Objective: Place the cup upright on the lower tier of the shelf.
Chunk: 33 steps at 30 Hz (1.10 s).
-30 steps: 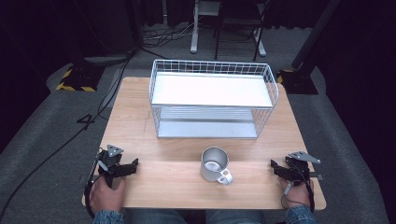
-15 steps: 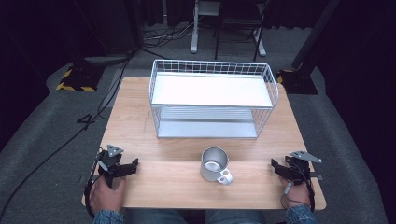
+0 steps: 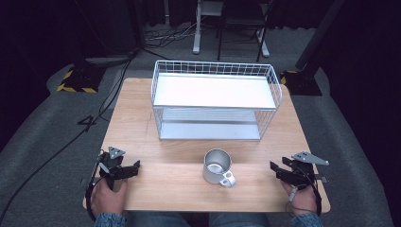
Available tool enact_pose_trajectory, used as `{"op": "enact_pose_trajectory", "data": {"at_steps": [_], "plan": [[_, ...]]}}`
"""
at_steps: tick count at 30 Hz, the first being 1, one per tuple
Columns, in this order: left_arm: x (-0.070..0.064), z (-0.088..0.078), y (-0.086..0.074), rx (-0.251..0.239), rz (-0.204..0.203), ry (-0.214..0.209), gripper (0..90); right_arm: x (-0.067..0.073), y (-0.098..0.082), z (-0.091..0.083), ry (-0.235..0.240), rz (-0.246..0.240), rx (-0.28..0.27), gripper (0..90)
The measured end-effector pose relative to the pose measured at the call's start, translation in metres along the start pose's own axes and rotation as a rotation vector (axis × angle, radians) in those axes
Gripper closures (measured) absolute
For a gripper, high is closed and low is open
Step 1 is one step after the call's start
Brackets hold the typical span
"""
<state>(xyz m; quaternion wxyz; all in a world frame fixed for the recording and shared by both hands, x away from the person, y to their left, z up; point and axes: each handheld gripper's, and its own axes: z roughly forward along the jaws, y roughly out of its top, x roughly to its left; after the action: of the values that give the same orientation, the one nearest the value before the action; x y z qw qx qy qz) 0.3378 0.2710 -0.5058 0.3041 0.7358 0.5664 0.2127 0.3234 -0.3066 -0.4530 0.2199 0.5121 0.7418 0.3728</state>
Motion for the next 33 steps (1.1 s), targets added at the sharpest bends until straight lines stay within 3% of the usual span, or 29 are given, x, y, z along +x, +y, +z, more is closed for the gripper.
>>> {"op": "enact_pose_trajectory", "data": {"at_steps": [3,13,21,33], "plan": [[0.0,0.0,0.0,0.0,0.0,0.0,12.1,0.015,0.006,-0.004,0.049,-0.027,0.003,42.8],[0.0,0.0,0.0,0.0,0.0,0.0,12.1,0.051,0.011,-0.017,0.142,-0.074,-0.012,42.8],[0.0,0.0,0.0,0.0,0.0,0.0,12.1,0.089,0.02,-0.024,0.244,-0.153,-0.033,42.7],[0.0,0.0,0.0,0.0,0.0,0.0,12.1,0.124,0.019,-0.022,0.323,-0.211,0.009,43.0]]}}
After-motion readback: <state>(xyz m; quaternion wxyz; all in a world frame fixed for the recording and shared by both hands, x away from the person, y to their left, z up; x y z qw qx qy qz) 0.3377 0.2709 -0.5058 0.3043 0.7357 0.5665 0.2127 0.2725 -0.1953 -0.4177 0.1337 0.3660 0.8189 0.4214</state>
